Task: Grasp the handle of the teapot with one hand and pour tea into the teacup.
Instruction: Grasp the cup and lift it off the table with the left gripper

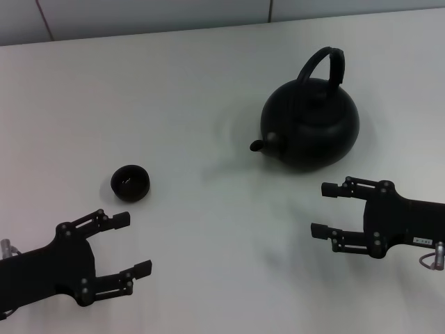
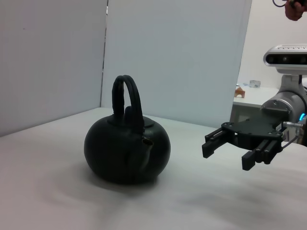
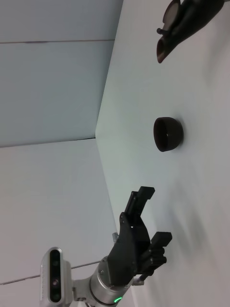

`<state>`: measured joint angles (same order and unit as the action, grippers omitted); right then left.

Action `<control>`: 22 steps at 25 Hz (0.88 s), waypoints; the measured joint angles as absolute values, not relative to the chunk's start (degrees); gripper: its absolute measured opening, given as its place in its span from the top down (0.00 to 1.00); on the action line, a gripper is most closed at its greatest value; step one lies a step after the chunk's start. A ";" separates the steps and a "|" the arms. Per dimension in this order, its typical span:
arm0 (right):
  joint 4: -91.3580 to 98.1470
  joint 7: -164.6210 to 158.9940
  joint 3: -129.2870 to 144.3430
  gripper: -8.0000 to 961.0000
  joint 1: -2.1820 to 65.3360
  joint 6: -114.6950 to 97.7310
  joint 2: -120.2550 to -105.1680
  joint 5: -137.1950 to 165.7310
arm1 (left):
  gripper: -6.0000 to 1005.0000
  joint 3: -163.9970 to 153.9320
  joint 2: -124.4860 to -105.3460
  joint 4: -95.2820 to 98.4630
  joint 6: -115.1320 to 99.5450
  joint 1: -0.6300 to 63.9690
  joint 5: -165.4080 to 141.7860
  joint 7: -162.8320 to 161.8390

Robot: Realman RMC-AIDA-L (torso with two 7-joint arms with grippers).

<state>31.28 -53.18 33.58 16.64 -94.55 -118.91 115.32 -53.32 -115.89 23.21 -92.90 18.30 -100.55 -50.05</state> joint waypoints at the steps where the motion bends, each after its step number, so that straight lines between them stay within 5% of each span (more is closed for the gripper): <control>1: 31.29 -53.17 33.57 0.23 16.66 -94.55 -118.91 115.32 | 0.15 -53.31 -115.97 23.21 -92.90 18.30 -100.55 -50.05; 22: 31.74 -53.17 33.11 0.23 17.34 -94.60 -118.84 114.99 | 0.16 -32.01 -118.34 20.32 -85.71 19.39 -99.49 -46.97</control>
<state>31.74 -53.17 33.11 17.34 -94.60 -118.84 114.99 -32.01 -118.34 20.32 -85.71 19.39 -99.49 -46.97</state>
